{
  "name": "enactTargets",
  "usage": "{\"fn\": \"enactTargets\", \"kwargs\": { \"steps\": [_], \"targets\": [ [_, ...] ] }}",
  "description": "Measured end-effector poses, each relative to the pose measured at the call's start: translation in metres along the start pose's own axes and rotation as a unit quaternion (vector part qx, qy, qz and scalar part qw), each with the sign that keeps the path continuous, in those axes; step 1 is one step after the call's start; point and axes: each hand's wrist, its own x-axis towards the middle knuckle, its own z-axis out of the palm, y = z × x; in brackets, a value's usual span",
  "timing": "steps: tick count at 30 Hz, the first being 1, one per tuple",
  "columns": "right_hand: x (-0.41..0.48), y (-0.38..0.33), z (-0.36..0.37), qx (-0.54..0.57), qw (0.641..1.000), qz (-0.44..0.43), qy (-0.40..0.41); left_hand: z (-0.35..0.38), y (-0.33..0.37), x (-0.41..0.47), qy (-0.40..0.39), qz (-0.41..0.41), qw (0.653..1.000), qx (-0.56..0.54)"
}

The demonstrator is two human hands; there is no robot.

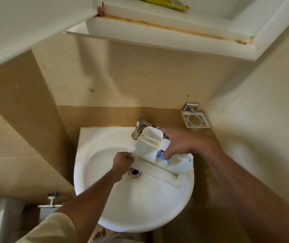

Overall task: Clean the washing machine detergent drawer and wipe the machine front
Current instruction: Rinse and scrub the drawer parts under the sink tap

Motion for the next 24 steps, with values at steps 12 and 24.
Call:
{"fn": "enactTargets", "kwargs": {
  "steps": [12, 24],
  "targets": [
    [-0.011, 0.021, 0.027, -0.177, 0.982, -0.052, -0.032, 0.013, -0.006, -0.002, -0.023, -0.072, 0.993, -0.091],
    [-0.014, 0.038, 0.015, -0.227, 0.969, -0.096, -0.006, 0.017, 0.016, 0.001, -0.056, -0.134, 0.974, -0.171]
  ]
}}
